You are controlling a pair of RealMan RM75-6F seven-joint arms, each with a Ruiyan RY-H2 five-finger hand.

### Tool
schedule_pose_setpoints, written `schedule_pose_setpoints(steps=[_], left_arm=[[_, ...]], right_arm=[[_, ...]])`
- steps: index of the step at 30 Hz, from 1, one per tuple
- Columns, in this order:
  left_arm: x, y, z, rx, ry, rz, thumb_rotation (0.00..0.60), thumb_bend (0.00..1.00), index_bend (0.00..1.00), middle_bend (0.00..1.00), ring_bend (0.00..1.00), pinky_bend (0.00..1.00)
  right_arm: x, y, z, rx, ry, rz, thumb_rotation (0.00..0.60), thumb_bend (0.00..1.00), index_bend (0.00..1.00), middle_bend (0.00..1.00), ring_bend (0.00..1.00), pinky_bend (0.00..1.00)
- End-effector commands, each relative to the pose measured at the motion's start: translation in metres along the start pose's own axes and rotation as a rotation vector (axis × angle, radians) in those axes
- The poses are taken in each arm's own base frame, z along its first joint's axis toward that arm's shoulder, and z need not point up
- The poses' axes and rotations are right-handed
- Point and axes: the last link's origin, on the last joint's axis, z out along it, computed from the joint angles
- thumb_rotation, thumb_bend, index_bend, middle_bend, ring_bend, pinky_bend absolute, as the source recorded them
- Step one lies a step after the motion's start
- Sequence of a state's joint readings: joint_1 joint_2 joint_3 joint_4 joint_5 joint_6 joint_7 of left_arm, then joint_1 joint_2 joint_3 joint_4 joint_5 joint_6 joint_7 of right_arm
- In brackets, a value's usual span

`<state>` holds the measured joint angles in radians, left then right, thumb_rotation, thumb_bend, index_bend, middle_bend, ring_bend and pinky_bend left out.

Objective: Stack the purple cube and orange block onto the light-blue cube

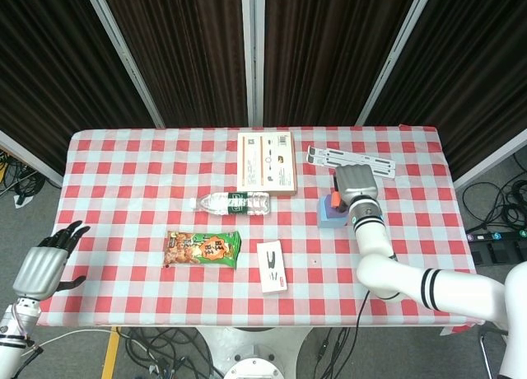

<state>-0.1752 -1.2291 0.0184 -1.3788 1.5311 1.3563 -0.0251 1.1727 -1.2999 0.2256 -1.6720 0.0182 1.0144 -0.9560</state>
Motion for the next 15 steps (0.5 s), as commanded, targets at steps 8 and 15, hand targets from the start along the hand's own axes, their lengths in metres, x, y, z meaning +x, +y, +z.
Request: schedule_pose_setpoints(steps=[8, 15], left_arm=[[-0.0001, 0.0001, 0.0006, 0.0, -0.002, -0.005, 0.6, 0.0, 0.19, 0.2, 0.2, 0.33], [0.0001, 0.0001, 0.0009, -0.002, 0.001, -0.007, 0.6, 0.0, 0.19, 0.2, 0.2, 0.33]], right_arm=[[-0.0001, 0.0003, 0.0007, 0.008, -0.014, 0.0, 0.6, 0.04, 0.36, 1.0, 0.99, 0.95], [0.0025, 0.0016, 0.0001, 0.014, -0.001, 0.008, 0.6, 0.02, 0.29, 1.0, 0.99, 0.95]])
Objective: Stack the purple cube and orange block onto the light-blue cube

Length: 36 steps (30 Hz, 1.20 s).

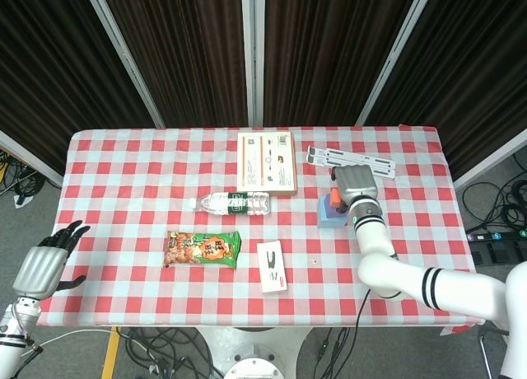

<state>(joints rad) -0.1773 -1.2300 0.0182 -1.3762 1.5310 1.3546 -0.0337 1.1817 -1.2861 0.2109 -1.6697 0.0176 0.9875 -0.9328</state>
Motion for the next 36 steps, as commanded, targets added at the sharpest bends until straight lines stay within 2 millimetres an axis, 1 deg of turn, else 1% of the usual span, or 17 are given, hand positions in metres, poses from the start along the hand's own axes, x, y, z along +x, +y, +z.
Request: schedule_pose_setpoints(steps=[1, 5, 10, 13, 16, 17, 19, 20, 21, 22, 23, 25, 26, 27, 30, 33, 36], left_arm=[[0.0, 0.0, 0.0, -0.002, 0.002, -0.001, 0.6, 0.0, 0.19, 0.2, 0.2, 0.33], [0.002, 0.001, 0.0, -0.003, 0.006, -0.002, 0.6, 0.0, 0.19, 0.2, 0.2, 0.33], [0.006, 0.001, 0.0, -0.005, 0.019, -0.003, 0.6, 0.0, 0.19, 0.2, 0.2, 0.33], [0.007, 0.001, -0.001, -0.002, 0.027, 0.0, 0.6, 0.0, 0.19, 0.2, 0.2, 0.33], [0.008, 0.0, -0.002, 0.004, 0.031, 0.003, 0.6, 0.0, 0.19, 0.2, 0.2, 0.33], [0.008, -0.001, -0.002, 0.006, 0.032, 0.005, 0.6, 0.0, 0.19, 0.2, 0.2, 0.33], [0.009, -0.001, -0.002, 0.009, 0.035, 0.007, 0.6, 0.0, 0.19, 0.2, 0.2, 0.33], [0.009, -0.002, -0.002, 0.011, 0.035, 0.01, 0.6, 0.0, 0.19, 0.2, 0.2, 0.33], [0.008, -0.002, -0.002, 0.012, 0.036, 0.013, 0.6, 0.0, 0.19, 0.2, 0.2, 0.33], [0.009, -0.003, -0.002, 0.013, 0.037, 0.016, 0.6, 0.0, 0.19, 0.2, 0.2, 0.33], [0.009, -0.003, -0.002, 0.013, 0.039, 0.019, 0.6, 0.0, 0.19, 0.2, 0.2, 0.33], [0.01, -0.003, -0.003, 0.013, 0.052, 0.019, 0.6, 0.0, 0.19, 0.2, 0.2, 0.33], [0.011, -0.002, -0.003, 0.012, 0.06, 0.018, 0.6, 0.0, 0.19, 0.2, 0.2, 0.33], [0.011, -0.002, -0.003, 0.01, 0.068, 0.016, 0.6, 0.0, 0.19, 0.2, 0.2, 0.33], [0.01, -0.001, -0.005, 0.007, 0.079, 0.014, 0.6, 0.0, 0.19, 0.2, 0.2, 0.33], [0.008, 0.0, -0.006, 0.006, 0.08, 0.01, 0.6, 0.0, 0.19, 0.2, 0.2, 0.33], [0.008, 0.001, -0.006, 0.007, 0.082, 0.009, 0.6, 0.0, 0.19, 0.2, 0.2, 0.33]], right_arm=[[0.002, 0.0, -0.001, 0.004, 0.008, 0.003, 0.6, 0.03, 0.29, 1.0, 0.99, 0.95], [0.013, 0.002, -0.007, 0.015, 0.04, 0.015, 0.6, 0.02, 0.28, 1.0, 0.99, 0.95], [0.041, 0.014, -0.031, 0.044, 0.128, 0.061, 0.6, 0.01, 0.27, 1.0, 0.99, 0.95], [0.053, 0.033, -0.055, 0.06, 0.19, 0.109, 0.6, 0.01, 0.29, 1.0, 0.98, 0.95], [0.052, 0.062, -0.083, 0.072, 0.277, 0.149, 0.6, 0.01, 0.34, 1.0, 0.97, 0.94], [0.047, 0.075, -0.094, 0.075, 0.325, 0.152, 0.6, 0.01, 0.36, 0.99, 0.95, 0.93], [0.032, 0.096, -0.11, 0.073, 0.39, 0.136, 0.6, 0.01, 0.37, 0.91, 0.86, 0.9], [0.022, 0.107, -0.117, 0.066, 0.418, 0.114, 0.6, 0.01, 0.38, 0.83, 0.8, 0.88], [0.007, 0.121, -0.125, 0.057, 0.446, 0.077, 0.6, 0.01, 0.38, 0.72, 0.69, 0.85], [-0.004, 0.13, -0.13, 0.05, 0.467, 0.054, 0.6, 0.01, 0.37, 0.65, 0.63, 0.83], [-0.014, 0.139, -0.135, 0.045, 0.488, 0.034, 0.6, 0.01, 0.36, 0.55, 0.52, 0.76], [-0.041, 0.157, -0.145, 0.031, 0.517, 0.003, 0.6, 0.01, 0.28, 0.35, 0.31, 0.57], [-0.052, 0.164, -0.149, 0.025, 0.53, -0.009, 0.6, 0.01, 0.25, 0.3, 0.25, 0.5], [-0.068, 0.172, -0.154, 0.016, 0.542, -0.017, 0.6, 0.01, 0.19, 0.23, 0.16, 0.4], [-0.106, 0.184, -0.164, -0.005, 0.534, 0.01, 0.6, 0.01, 0.1, 0.12, 0.04, 0.3], [-0.138, 0.193, -0.169, -0.033, 0.508, 0.032, 0.6, 0.01, 0.09, 0.09, 0.0, 0.29], [-0.162, 0.202, -0.171, -0.067, 0.468, 0.063, 0.6, 0.03, 0.08, 0.07, 0.0, 0.26]])
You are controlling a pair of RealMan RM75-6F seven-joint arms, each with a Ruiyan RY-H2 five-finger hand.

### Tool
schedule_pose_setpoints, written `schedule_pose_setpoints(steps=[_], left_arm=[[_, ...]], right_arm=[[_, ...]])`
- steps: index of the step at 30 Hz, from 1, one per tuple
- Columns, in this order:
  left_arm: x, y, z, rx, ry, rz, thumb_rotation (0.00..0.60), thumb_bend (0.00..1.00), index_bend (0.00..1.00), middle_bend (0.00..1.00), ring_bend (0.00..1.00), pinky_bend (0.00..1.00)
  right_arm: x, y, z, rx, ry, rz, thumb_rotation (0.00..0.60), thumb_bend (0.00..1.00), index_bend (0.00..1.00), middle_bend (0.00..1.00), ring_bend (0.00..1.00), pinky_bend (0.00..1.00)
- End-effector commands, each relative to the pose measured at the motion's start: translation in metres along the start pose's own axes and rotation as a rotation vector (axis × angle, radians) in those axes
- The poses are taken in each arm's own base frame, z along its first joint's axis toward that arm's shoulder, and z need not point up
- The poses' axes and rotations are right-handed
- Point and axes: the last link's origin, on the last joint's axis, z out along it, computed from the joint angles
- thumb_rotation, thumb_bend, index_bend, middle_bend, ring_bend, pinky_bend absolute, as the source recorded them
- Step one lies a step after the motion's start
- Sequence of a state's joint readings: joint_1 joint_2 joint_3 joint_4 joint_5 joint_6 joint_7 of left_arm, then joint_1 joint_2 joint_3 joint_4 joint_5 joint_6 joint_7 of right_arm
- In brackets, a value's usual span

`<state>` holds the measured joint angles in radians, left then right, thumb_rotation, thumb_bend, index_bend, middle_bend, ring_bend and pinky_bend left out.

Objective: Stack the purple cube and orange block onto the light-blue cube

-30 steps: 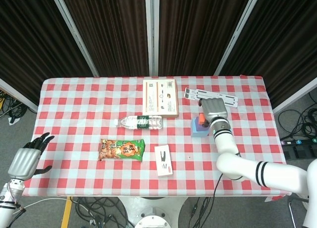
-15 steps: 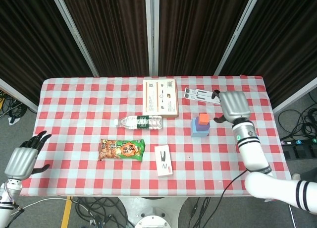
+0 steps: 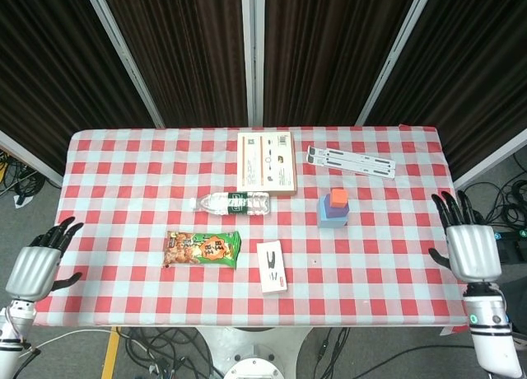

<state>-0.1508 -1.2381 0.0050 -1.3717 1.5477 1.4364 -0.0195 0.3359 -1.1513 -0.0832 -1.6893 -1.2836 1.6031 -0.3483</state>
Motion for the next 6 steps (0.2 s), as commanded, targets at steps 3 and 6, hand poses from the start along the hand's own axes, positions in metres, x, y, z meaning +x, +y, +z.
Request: schedule_pose_setpoints(steps=[3, 6], left_arm=[[0.002, 0.001, 0.0, 0.005, 0.013, -0.003, 0.6, 0.0, 0.19, 0.2, 0.2, 0.33], [0.002, -0.001, 0.001, 0.01, 0.019, -0.005, 0.6, 0.0, 0.19, 0.2, 0.2, 0.33]], right_arm=[[-0.045, 0.019, -0.044, -0.07, -0.055, 0.08, 0.6, 0.05, 0.08, 0.06, 0.0, 0.25], [-0.05, 0.022, -0.046, -0.072, -0.057, 0.071, 0.6, 0.05, 0.08, 0.06, 0.0, 0.24]])
